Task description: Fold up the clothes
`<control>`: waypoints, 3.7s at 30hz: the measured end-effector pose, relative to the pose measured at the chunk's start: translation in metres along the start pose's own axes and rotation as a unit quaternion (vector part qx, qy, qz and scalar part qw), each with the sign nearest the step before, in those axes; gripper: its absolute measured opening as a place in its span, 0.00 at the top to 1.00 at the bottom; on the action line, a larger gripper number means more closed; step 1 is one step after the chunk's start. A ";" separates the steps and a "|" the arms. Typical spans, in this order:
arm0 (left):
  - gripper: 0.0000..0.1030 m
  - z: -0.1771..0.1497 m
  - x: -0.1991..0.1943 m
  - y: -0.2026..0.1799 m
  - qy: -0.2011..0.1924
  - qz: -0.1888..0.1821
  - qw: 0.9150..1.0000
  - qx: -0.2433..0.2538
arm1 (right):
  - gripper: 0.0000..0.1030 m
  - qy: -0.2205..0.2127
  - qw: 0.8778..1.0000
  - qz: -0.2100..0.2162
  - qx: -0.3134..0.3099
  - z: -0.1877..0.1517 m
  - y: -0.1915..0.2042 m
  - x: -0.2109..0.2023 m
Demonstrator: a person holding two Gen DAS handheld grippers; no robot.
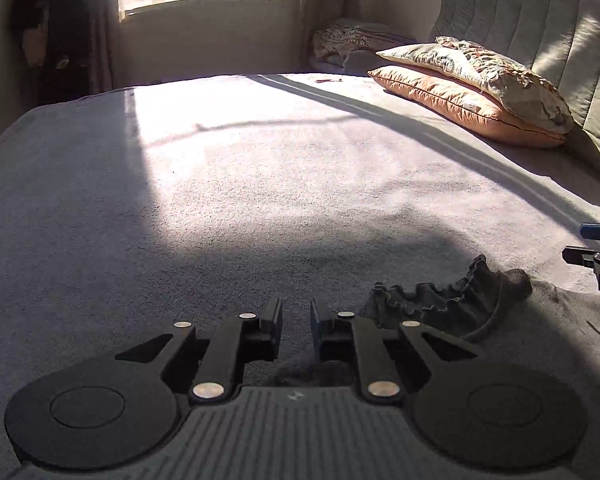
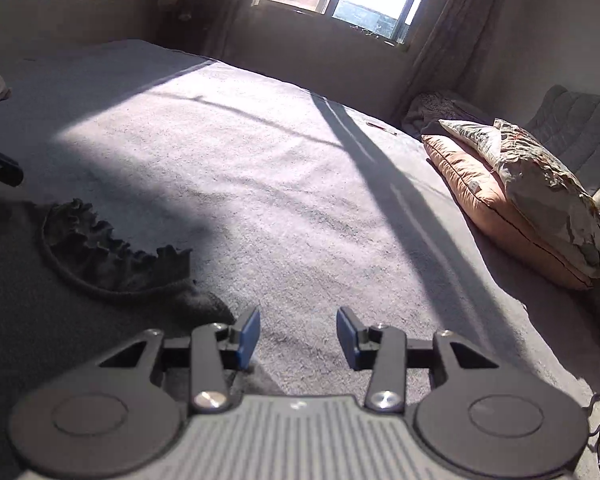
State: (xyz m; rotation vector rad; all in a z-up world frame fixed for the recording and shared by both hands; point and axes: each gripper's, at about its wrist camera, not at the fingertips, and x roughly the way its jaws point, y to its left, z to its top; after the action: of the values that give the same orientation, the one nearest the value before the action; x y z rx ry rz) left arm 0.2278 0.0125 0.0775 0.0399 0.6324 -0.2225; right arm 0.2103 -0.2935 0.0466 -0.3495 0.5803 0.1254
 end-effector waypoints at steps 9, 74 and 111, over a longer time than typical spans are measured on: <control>0.58 -0.037 -0.129 -0.009 0.023 -0.022 0.998 -0.054 | 0.40 0.139 0.929 -0.120 0.321 -0.114 -0.192 -0.089; 0.41 -0.185 -0.174 -0.050 0.111 -0.059 0.991 -0.047 | 0.73 0.147 0.918 0.195 0.312 -0.121 -0.040 -0.095; 0.42 -0.209 -0.211 -0.022 0.149 -0.034 0.983 -0.099 | 0.71 0.164 0.931 0.187 0.268 -0.193 -0.012 -0.212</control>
State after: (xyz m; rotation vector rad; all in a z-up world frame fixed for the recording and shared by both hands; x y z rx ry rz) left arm -0.0642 0.0534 0.0341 -0.1437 0.9532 -0.2209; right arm -0.0624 -0.3777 0.0171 0.2853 0.9805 0.2696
